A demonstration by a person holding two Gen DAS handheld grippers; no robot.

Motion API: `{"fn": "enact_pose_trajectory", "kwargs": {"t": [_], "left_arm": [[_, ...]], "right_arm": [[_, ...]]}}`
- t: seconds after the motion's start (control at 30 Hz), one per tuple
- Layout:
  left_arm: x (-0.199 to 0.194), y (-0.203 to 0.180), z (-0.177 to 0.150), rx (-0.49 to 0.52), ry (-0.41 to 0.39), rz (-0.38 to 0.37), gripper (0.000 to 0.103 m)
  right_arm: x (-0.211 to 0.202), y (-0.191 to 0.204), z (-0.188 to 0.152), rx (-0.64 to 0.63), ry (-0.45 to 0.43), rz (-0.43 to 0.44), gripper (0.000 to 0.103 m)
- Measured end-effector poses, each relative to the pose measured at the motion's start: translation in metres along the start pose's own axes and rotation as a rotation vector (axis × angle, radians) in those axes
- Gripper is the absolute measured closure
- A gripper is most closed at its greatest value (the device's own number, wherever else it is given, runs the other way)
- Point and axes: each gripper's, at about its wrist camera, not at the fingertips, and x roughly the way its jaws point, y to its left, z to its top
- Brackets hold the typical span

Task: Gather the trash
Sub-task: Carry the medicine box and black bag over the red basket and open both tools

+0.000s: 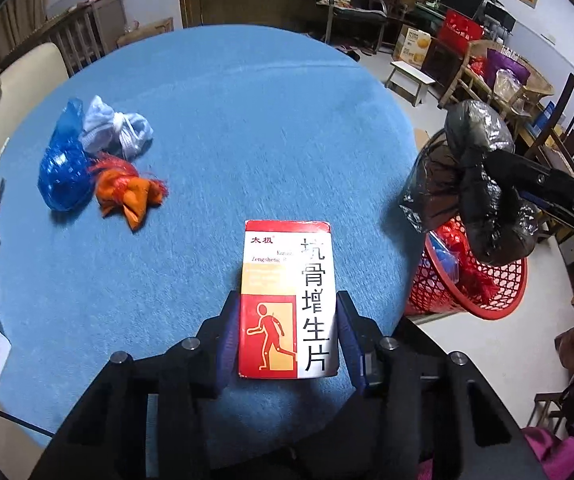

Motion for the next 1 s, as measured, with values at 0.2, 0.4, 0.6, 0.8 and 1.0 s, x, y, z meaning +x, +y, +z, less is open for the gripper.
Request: {"fn": "enact_pose_trajectory", "kwargs": {"t": [0.2,0.4,0.6,0.8,1.0], "left_arm": [[-0.016,-0.007,0.011,0.030,-0.040,0.011,0.056],[-0.036,-0.024,0.036,0.077,-0.091,-0.004,0.056],[-0.042,-0.055,0.060,0.146,-0.106,-0.054,0.056],[-0.046,-0.092,0.077,0.216,-0.118,-0.094,0.056],[-0.045,-0.124,0.090,0.271,-0.117,-0.132,0.056]], "right_arm": [[-0.005,-0.006,0.003,0.019,-0.020,0.002,0.064],[-0.023,-0.020,0.011,0.042,-0.070,-0.014,0.064],[-0.042,-0.046,0.017,0.086,-0.110,-0.057,0.064],[-0.065,-0.079,0.021,0.138,-0.156,-0.118,0.064],[-0.092,-0.115,0.020,0.193,-0.199,-0.184,0.064]]}}
